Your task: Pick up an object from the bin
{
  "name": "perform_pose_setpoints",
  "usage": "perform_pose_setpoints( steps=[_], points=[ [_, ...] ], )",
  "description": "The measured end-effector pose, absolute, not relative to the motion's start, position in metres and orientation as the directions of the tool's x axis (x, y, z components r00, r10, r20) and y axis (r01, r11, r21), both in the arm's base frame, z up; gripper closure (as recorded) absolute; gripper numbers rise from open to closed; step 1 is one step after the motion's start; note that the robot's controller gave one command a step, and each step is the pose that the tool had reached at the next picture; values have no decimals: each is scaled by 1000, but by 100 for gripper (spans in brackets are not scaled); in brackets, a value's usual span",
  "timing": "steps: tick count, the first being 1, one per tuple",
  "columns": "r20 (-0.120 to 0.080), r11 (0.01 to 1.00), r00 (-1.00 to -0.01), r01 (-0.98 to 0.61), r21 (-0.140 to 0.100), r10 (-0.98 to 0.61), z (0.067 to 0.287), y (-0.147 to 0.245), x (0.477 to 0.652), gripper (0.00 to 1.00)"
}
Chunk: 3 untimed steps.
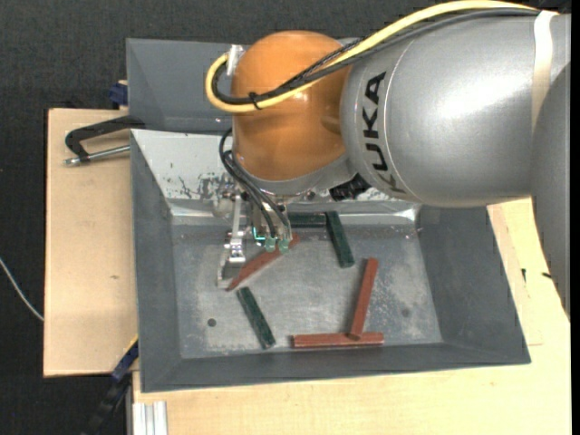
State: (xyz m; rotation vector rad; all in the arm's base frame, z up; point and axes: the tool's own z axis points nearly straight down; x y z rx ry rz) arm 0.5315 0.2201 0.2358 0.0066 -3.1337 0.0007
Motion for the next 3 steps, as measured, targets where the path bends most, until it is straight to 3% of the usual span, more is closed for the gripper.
perform_pose_setpoints(
  steps=[1,2,3],
  points=[
    [-1,1000,-1000,-1,2,-1,241,219,533,0],
    [-4,999,-999,32,4,32,199,169,538,0],
    [5,999,-999,45,-3,45,173,136,526,0]
  ],
)
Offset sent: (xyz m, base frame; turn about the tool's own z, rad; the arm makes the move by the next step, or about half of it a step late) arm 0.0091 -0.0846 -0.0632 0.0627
